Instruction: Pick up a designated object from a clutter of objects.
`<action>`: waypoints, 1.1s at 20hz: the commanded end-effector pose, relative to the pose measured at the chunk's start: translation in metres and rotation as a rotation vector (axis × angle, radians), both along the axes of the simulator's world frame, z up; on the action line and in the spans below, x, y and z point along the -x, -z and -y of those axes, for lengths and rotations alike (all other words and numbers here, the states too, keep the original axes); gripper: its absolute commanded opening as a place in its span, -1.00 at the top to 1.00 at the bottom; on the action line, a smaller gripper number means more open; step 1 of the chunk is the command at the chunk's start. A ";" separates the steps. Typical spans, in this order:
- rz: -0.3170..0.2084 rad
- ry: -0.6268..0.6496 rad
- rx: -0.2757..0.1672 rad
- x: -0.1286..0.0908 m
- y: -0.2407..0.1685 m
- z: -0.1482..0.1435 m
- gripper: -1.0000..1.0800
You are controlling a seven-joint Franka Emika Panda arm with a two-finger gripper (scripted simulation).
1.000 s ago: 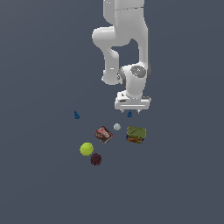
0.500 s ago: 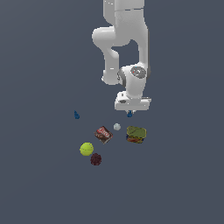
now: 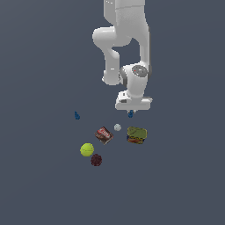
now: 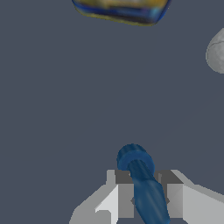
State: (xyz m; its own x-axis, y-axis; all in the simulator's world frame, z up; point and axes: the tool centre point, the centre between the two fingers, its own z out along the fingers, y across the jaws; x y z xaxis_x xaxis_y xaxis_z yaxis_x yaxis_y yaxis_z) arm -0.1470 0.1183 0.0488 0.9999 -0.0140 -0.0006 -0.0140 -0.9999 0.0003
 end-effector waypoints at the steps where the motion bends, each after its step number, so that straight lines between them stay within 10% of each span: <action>1: 0.001 0.000 0.000 0.000 -0.006 -0.002 1.00; 22: -0.001 -0.002 -0.003 -0.002 -0.149 -0.045 1.00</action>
State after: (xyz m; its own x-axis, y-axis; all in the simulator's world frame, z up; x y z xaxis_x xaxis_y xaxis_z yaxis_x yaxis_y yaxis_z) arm -0.1446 0.1598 0.1849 0.9999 -0.0118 -0.0005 -0.0118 -0.9999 -0.0021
